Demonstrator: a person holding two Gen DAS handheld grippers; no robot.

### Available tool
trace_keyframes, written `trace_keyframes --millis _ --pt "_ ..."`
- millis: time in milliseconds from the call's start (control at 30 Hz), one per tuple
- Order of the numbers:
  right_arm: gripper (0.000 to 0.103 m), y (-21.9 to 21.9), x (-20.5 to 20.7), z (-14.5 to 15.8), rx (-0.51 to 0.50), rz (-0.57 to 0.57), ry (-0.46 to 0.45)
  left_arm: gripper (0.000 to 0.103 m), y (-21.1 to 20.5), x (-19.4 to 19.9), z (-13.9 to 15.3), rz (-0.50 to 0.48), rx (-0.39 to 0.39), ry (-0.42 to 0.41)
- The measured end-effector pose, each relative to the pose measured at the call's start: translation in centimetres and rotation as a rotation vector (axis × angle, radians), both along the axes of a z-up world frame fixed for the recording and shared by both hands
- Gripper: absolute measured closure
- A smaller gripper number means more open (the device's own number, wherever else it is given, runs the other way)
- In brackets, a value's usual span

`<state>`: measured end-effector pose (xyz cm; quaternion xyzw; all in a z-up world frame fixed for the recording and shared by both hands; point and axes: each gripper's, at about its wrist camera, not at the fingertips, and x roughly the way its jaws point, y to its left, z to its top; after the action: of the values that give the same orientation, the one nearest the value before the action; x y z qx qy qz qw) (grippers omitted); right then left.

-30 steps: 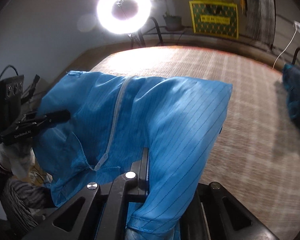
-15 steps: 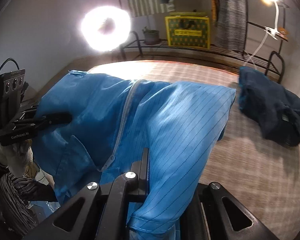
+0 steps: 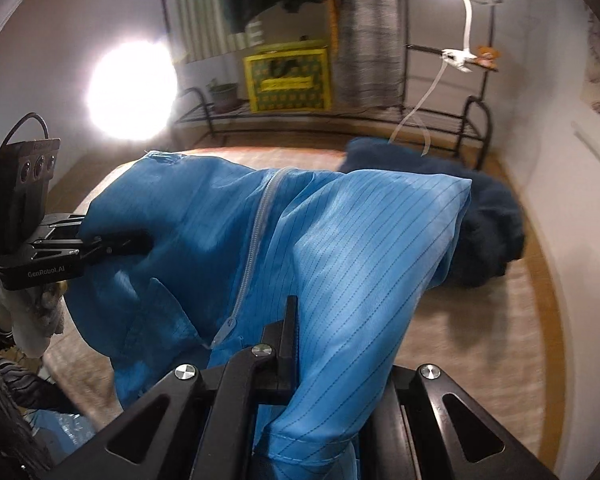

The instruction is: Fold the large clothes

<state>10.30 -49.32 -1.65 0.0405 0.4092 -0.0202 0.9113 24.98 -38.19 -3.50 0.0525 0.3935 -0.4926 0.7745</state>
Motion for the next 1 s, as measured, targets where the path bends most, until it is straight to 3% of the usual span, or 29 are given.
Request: trace_keyframes --millis 433,533,733,1000 --pt "0.099 -12.9 6.9 3.9 -0.099 -0.118 -0.083 0.093 -14.7 9.4 3.4 -0.043 -0.054 -0.094" --pt "0.099 -15.6 9.0 4.4 -0.141 -0.132 -0.091 0.093 -17.1 11.2 3.2 -0.034 -0.073 -0.084" --pt "0.099 -19.8 13.1 4.2 -0.159 -0.146 -0.120 0.093 -20.5 14.1 1.0 -0.013 -0.068 -0.093" --pt "0.098 -22.7 17.2 -0.7 -0.138 -0.147 -0.068 0.093 -21.4 16.7 -3.7 0.043 -0.003 -0.079"
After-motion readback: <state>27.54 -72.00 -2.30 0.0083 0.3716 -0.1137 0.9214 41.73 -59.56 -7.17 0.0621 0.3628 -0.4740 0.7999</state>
